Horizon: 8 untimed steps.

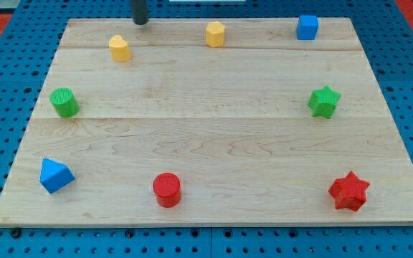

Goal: Push the yellow heart to the center

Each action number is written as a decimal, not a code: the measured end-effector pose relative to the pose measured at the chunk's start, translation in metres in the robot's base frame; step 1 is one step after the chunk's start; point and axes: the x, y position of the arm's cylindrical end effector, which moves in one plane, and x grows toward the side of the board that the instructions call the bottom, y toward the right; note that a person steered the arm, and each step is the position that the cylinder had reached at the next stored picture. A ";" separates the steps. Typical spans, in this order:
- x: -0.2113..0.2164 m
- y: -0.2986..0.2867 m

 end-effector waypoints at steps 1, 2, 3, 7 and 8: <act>0.020 -0.024; 0.055 -0.021; 0.079 -0.020; 0.130 0.052; 0.156 0.023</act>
